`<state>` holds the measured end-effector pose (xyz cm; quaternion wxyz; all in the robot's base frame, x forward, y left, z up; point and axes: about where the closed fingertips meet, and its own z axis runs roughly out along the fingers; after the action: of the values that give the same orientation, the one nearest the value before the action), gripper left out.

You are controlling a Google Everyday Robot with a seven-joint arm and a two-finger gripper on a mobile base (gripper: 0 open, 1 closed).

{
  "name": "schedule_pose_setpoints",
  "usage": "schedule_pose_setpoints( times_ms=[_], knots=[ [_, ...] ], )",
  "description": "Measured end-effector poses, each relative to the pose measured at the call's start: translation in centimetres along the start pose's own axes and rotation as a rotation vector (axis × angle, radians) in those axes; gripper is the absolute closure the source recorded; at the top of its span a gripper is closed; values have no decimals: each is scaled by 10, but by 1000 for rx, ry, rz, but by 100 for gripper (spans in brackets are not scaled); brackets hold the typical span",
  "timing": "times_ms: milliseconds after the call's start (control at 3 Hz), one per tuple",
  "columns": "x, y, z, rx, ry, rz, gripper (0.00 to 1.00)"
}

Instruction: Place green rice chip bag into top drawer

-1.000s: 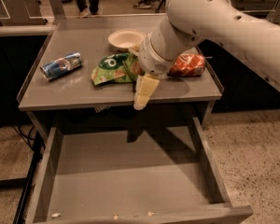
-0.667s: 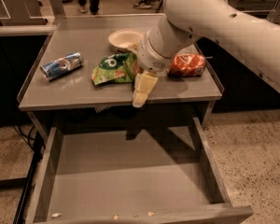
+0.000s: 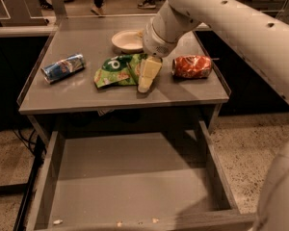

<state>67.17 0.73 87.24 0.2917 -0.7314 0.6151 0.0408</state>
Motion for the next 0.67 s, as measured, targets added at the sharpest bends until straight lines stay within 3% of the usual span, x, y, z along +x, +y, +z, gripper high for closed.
schedule_pose_setpoints(
  times_ms=[333, 667],
  knots=[
    [14, -15, 17, -17, -4, 31, 0],
    [15, -16, 18, -16, -5, 33, 19]
  ],
)
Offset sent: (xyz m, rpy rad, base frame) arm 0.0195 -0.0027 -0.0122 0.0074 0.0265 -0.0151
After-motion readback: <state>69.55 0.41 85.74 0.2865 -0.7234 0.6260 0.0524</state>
